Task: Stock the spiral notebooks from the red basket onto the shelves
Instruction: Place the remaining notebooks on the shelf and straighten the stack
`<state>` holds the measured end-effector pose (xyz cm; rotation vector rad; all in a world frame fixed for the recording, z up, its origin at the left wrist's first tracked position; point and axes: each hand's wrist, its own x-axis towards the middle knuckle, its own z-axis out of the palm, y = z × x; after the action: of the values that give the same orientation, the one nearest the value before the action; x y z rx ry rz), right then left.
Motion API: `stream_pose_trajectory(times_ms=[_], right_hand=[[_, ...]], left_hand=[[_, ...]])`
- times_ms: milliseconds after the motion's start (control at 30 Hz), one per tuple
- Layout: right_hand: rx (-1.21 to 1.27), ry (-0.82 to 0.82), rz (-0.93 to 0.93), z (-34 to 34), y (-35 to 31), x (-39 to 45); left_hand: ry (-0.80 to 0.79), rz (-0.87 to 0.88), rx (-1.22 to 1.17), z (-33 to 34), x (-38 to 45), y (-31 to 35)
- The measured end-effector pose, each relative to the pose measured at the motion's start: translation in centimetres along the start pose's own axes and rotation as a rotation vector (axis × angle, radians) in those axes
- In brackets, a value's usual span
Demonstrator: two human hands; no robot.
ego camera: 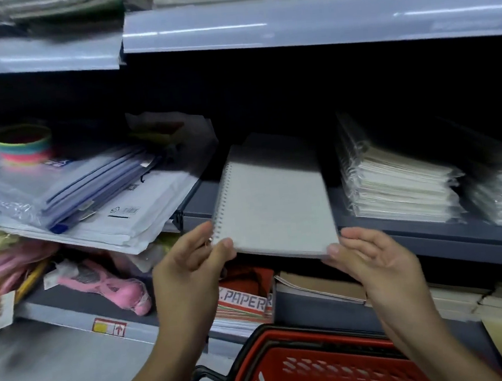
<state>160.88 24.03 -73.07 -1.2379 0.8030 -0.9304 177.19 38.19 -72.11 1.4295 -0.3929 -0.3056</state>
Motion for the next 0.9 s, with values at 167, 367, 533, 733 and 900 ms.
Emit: stream_pose_trajectory(times_ms=[167, 367, 533, 733, 900], right_hand=[[0.006, 0.088, -0.112, 2.0, 0.7, 1.8], [0.073, 0.117, -0.097, 3.9, 0.4, 4.7], [0.058, 0.236, -0.106, 5.7, 0.2, 7.6], [-0.042, 0.254, -0.095, 6.6, 0.0, 9.5], [-0.029, 0.185, -0.108, 5.4, 0.0, 7.5]], left_hand=[[0.041, 0.064, -0.012, 1.4, 3.4, 0.1], [0.026, 0.057, -0.059, 4.2, 8.3, 0.1], [0.056, 0.077, 0.012, 5.9, 11.1, -0.9], [0.082, 0.064, 0.082, 6.9, 12.8, -0.6], [0.030, 0.062, 0.098, 5.6, 10.7, -0.9]])
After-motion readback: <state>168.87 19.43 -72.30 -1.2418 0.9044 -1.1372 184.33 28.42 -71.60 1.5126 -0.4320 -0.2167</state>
